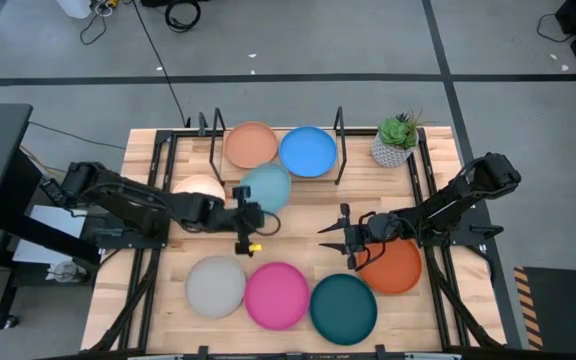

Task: Place and stack plates onto a shelf
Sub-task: Stack the light blue plate on top of the brown plate on the shelf

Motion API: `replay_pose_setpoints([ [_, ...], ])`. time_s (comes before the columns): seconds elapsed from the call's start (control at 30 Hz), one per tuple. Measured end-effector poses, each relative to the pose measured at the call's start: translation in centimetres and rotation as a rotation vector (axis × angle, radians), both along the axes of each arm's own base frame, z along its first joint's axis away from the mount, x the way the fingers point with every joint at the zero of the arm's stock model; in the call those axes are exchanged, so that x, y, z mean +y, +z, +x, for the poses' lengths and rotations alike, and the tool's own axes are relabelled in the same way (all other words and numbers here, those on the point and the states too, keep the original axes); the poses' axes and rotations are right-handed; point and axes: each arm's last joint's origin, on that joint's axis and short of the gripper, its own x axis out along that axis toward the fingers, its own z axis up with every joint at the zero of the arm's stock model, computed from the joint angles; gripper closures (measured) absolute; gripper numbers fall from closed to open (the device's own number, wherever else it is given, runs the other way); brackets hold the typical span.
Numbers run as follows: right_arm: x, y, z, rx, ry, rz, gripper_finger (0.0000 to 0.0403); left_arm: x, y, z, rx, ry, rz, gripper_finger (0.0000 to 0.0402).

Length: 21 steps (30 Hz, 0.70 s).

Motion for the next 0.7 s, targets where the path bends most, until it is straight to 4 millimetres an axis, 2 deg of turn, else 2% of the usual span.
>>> replay_pose_setpoints([
  [0.13, 0.0, 0.0, 0.0, 0.0, 0.001, 0.0, 0.0239, 2.6, 0.3, 0.6, -0.022, 0.049, 0.045, 0.0384],
  [0.23, 0.0, 0.0, 0.0, 0.001, 0.002, 0.0, 0.0239, 5.2, -0.2, 1.0, 0.008, 0.08, 0.096, 0.0384],
  [0.4, 0.0, 0.0, 0.0, 0.002, 0.005, -0.003, 0.0239, 10.4, -0.6, 0.4, 0.089, 0.145, 0.165, 0.0384],
  [0.53, 0.0, -0.1, 0.0, 0.007, 0.005, -0.003, 0.0239, 13.9, -1.2, -0.2, 0.123, 0.144, 0.105, 0.0384],
  [0.7, 0.0, -0.1, 0.0, 0.01, 0.005, -0.002, 0.0239, 16.3, -2.6, -0.5, 0.196, 0.146, 0.108, 0.0381],
])
